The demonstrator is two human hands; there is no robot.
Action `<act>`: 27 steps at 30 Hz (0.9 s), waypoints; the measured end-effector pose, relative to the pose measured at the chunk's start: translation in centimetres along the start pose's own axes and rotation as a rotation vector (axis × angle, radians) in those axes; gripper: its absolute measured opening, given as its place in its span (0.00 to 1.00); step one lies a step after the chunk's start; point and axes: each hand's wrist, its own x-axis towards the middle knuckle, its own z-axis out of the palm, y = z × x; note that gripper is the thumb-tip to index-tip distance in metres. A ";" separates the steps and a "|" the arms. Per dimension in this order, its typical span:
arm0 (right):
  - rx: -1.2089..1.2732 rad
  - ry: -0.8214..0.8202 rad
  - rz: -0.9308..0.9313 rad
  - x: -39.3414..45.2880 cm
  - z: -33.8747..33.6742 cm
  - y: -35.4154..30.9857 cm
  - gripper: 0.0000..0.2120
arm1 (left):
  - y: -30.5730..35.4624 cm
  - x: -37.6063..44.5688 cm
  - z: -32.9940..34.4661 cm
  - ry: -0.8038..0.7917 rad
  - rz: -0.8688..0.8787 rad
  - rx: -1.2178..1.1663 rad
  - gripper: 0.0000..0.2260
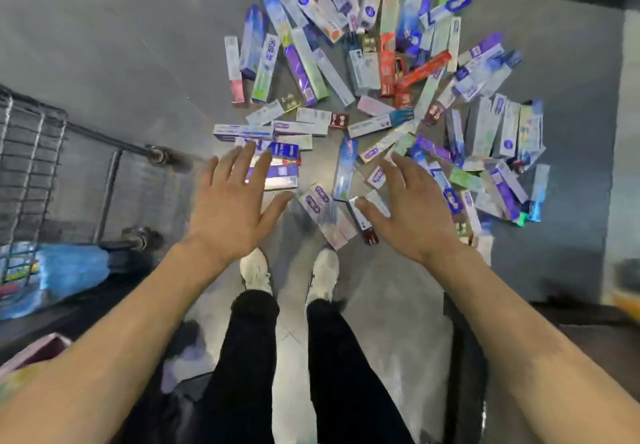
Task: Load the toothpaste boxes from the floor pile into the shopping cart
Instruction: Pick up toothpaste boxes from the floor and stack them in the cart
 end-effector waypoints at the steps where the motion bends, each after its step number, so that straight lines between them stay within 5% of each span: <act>1: 0.003 -0.019 0.016 0.2 2.1 1.0 0.38 | 0.3 0.3 2.1 -0.010 0.009 0.000 0.31; 10: 0.065 -0.068 0.102 0.3 20.3 6.9 0.34 | 1.0 1.4 21.5 -0.187 0.112 0.046 0.34; 19: 0.093 0.013 0.046 4.8 42.5 11.8 0.35 | -1.6 6.3 42.8 -0.087 0.179 0.025 0.32; 27: 0.272 0.065 0.164 8.4 51.7 14.1 0.30 | -4.0 10.0 52.1 0.034 0.224 -0.002 0.34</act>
